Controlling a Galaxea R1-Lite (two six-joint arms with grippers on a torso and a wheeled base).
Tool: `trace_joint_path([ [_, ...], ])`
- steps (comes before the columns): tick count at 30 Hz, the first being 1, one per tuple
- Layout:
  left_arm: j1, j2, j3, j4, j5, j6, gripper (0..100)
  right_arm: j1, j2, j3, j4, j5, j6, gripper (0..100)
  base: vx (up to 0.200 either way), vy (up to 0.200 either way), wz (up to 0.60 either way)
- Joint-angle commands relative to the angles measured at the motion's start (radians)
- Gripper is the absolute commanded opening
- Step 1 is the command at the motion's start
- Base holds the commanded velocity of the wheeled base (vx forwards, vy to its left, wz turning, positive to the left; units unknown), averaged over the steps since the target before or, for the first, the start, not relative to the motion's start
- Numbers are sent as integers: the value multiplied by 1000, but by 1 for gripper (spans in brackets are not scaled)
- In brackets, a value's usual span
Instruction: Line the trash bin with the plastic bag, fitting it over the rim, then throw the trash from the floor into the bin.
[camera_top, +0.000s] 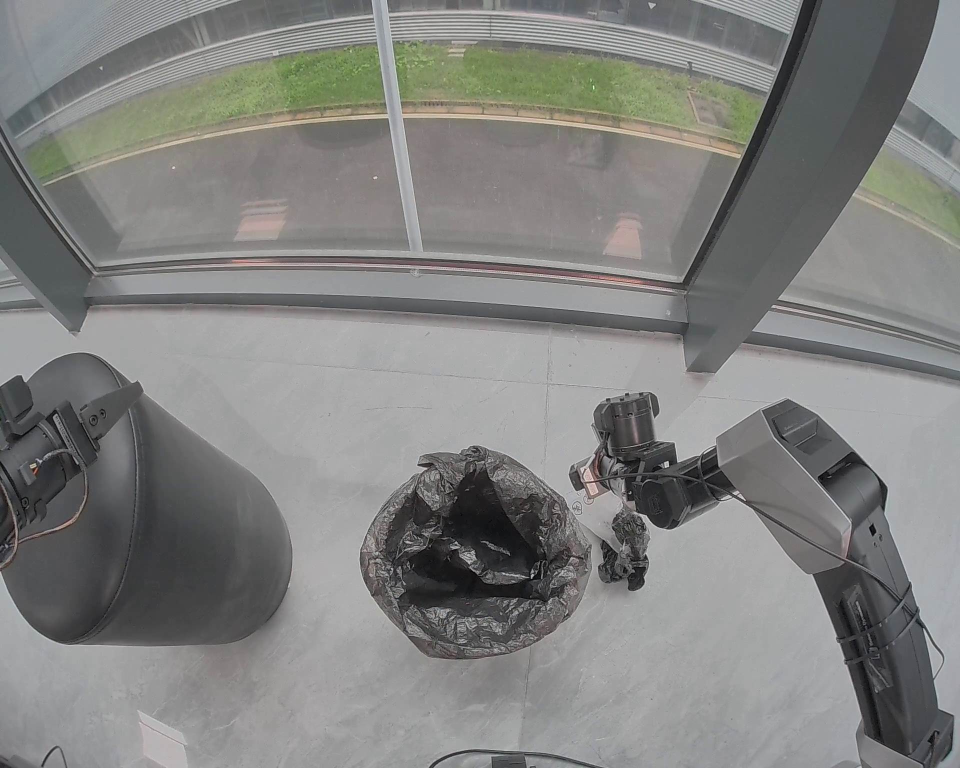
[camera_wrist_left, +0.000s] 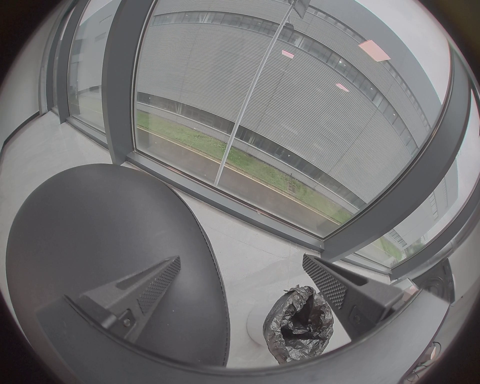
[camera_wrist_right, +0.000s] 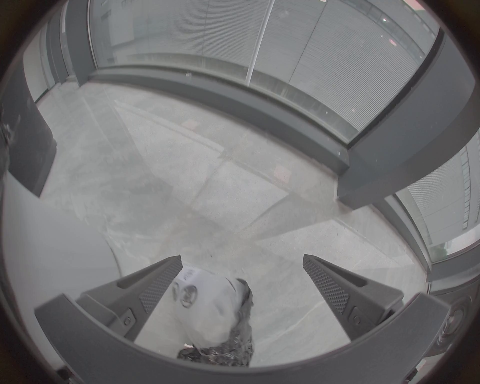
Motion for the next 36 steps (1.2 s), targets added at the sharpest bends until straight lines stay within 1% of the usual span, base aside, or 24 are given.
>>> trace_joint_path([
  [1, 15, 9, 9, 0, -8, 2, 100, -28, 71, -46, 18, 7, -8, 100, 0, 0, 0],
  [4, 15, 21, 9, 0, -6, 4, 100, -52, 76, -54, 79, 33, -13, 100, 0, 0, 0],
  [5, 15, 21, 9, 0, -6, 4, 100, -52, 76, -54, 79, 33, -13, 100, 0, 0, 0],
  [7, 13, 39, 10, 0, -6, 6, 100, -69, 76, -108, 148, 88, -11, 100, 0, 0, 0],
  [8, 13, 39, 10, 0, -6, 6, 100, -69, 76, -108, 148, 88, -11, 100, 0, 0, 0],
  [9, 12, 47, 10, 0, -6, 7, 100, -80, 82, -151, 193, 106, -10, 100, 0, 0, 0],
  [10, 12, 47, 10, 0, -6, 7, 100, -80, 82, -151, 193, 106, -10, 100, 0, 0, 0],
  [11, 12, 53, 10, 0, -6, 7, 100, -87, 96, -194, 234, 114, -10, 100, 0, 0, 0],
  [14, 12, 56, 9, 0, -6, 6, 100, -89, 120, -249, 271, 117, -5, 100, 0, 0, 0],
  [19, 12, 55, 10, 0, -6, 6, 100, -83, 129, -287, 328, 128, 10, 100, 0, 0, 0],
  [20, 12, 56, 10, -2, -6, 6, 100, -77, 139, -287, 382, 157, 38, 100, 0, 0, 0],
  [21, 12, 56, 9, 0, -6, 6, 100, -75, 140, -287, 391, 163, 42, 100, 0, 0, 0],
  [22, 12, 56, 9, -2, -6, 6, 100, -66, 149, -287, 452, 195, 67, 100, 0, 0, 0],
  [23, 12, 56, 9, -2, -6, 6, 100, -63, 159, -287, 500, 209, 84, 100, 0, 0, 0],
  [24, 12, 56, 9, -2, -6, 6, 100, -63, 159, -287, 500, 209, 84, 100, 0, 0, 0],
  [25, 12, 56, 9, -2, -6, 6, 100, -57, 189, -287, 578, 215, 107, 100, 0, 0, 0],
  [28, 12, 56, 9, -2, -6, 6, 100, -52, 240, -287, 651, 215, 128, 100, 0, 0, 0],
  [32, 12, 66, 9, -2, -6, 6, 100, -40, 281, -287, 699, 215, 130, 100, 0, 0, 0],
  [36, 12, 73, 9, -4, -6, 7, 100, -40, 309, -287, 704, 215, 134, 100, 0, 0, 0],
])
